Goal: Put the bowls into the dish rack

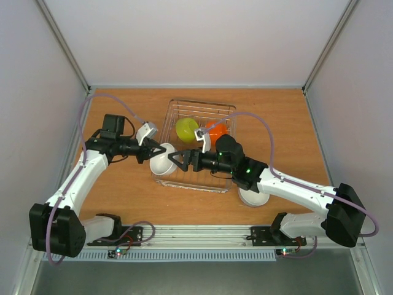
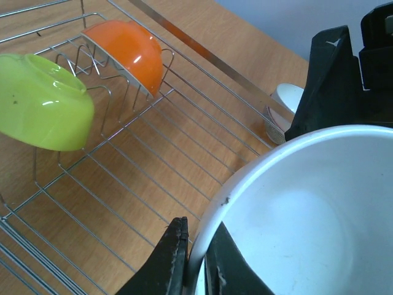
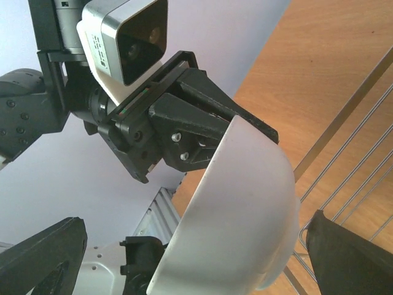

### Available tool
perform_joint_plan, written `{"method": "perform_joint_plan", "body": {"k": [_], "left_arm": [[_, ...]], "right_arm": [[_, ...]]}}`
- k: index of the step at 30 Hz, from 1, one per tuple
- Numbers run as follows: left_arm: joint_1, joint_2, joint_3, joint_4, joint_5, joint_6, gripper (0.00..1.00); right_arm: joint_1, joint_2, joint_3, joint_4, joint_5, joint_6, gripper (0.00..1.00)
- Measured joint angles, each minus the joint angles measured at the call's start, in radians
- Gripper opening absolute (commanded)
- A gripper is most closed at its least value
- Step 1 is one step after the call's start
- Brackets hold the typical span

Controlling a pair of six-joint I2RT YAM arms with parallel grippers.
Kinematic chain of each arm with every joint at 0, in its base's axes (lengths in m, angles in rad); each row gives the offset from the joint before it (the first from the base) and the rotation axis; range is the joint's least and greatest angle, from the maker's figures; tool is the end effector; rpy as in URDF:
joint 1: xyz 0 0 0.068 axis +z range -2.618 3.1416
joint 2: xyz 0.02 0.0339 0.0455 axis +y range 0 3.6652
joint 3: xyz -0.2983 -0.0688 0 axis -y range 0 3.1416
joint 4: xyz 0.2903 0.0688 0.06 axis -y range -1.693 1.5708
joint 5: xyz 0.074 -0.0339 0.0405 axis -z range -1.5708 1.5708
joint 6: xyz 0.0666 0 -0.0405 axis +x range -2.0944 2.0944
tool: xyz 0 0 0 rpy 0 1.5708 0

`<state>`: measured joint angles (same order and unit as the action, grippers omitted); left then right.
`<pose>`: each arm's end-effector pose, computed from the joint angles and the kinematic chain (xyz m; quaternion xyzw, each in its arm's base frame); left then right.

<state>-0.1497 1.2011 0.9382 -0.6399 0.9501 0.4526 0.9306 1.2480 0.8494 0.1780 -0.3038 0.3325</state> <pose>0.2668 -0.0950 0.2856 0.3924 0.7578 -0.3832 0.3534 0.1933 0.2929 0.3089 -0.3177 0.7095 0.4601 0.4289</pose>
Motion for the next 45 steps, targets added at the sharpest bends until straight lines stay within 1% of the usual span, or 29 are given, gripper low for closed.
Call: {"method": "perform_joint_plan", "body": {"k": [15,23,28,29,30,31,32,34,37,38,39,42,43,44,45], "left_arm": [[-0.002,0.000,0.000,-0.007,0.031,0.005,0.00],[-0.002,-0.013,0.000,-0.008,0.031,0.007,0.00],[-0.002,-0.021,0.000,-0.008,0.031,0.008,0.01],[-0.002,-0.021,0.000,-0.008,0.031,0.008,0.01],[-0.002,-0.022,0.000,-0.008,0.031,0.008,0.01],[-0.002,-0.022,0.000,-0.007,0.032,0.008,0.01],[-0.001,-0.023,0.000,-0.006,0.033,0.008,0.00],[0.000,-0.024,0.000,-0.006,0.034,0.009,0.01],[0.008,-0.028,0.000,0.015,-0.005,0.033,0.00],[0.007,-0.028,0.000,0.015,-0.010,0.034,0.01],[0.005,-0.028,0.000,0.016,-0.014,0.035,0.03],[0.004,-0.029,0.000,0.020,-0.018,0.034,0.17],[0.003,-0.029,0.000,0.020,-0.014,0.023,0.26],[0.003,-0.030,-0.001,0.021,-0.010,0.015,0.32],[0.003,-0.031,-0.003,0.024,-0.008,0.014,0.40]], "right_arm": [[0.000,0.011,-0.002,0.006,-0.003,0.003,0.99],[0.000,0.084,-0.018,0.079,-0.056,0.049,0.99],[0.000,0.128,-0.021,0.159,-0.106,0.093,0.98],[0.000,0.135,-0.024,0.182,-0.118,0.105,0.94],[0.000,0.140,-0.026,0.203,-0.129,0.117,0.86],[0.000,0.143,-0.030,0.217,-0.137,0.125,0.76],[0.000,0.147,-0.035,0.235,-0.145,0.134,0.65],[0.000,0.153,-0.045,0.252,-0.156,0.155,0.39],[-0.007,0.163,-0.056,0.241,-0.149,0.199,0.06],[-0.007,0.164,-0.056,0.240,-0.148,0.204,0.02],[-0.007,0.164,-0.056,0.241,-0.147,0.208,0.01],[-0.007,0.164,-0.055,0.235,-0.144,0.206,0.01],[-0.007,0.159,-0.051,0.221,-0.142,0.192,0.01],[-0.006,0.151,-0.048,0.198,-0.138,0.175,0.01],[-0.006,0.138,-0.041,0.166,-0.133,0.156,0.01]]}}
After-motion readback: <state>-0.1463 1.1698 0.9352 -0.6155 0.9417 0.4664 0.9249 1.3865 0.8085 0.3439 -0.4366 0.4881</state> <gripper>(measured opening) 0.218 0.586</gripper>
